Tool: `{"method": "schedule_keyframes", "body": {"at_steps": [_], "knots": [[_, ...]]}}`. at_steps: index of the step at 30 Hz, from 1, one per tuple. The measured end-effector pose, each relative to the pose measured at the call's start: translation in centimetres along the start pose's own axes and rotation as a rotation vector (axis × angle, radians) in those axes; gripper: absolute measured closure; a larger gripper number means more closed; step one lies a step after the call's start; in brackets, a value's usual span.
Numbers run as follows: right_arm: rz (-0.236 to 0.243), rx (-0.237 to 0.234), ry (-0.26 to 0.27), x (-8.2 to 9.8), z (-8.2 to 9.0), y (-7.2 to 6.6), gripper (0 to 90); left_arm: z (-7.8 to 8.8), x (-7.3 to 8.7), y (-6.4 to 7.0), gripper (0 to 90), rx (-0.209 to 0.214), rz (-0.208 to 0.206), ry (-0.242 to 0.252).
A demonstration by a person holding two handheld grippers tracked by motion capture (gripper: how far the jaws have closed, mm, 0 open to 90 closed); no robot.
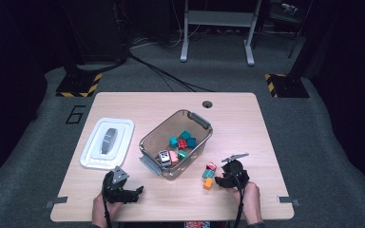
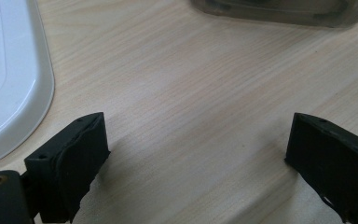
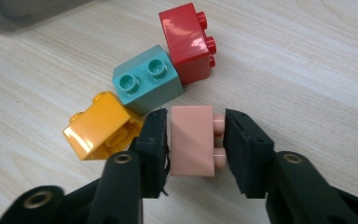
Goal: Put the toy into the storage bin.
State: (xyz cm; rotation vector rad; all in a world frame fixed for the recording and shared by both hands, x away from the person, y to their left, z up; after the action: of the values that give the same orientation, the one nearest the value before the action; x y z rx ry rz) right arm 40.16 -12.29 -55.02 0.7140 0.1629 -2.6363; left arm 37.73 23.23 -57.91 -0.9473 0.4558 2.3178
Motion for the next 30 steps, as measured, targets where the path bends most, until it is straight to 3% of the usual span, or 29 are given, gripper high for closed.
{"method": "schedule_keyframes", "body": {"at_steps": [13, 30], "knots": [[0.002, 0.023, 0.003, -0.4, -0.1, 0.0, 66.1, 0.0, 0.0, 0.0, 5.4, 0.0, 0.0, 0.0], [-0.001, 0.056, 0.078, -2.3, 1.0, 0.8, 66.2, 0.0, 0.0, 0.0, 5.3, 0.0, 0.0, 0.0]]}}
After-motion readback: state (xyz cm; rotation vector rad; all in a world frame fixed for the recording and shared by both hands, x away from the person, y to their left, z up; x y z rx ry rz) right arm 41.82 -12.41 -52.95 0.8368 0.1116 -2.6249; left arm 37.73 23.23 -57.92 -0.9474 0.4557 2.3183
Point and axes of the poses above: each handheld gripper's, and its own axes: z roughly backward along the jaws, x roughly out of its underside, y roughly to its right, the point moved 7 cm from there along -z, roughly forward along the jaws, and after that the axes turned 8 degrees about x, right-handed, at the moved point
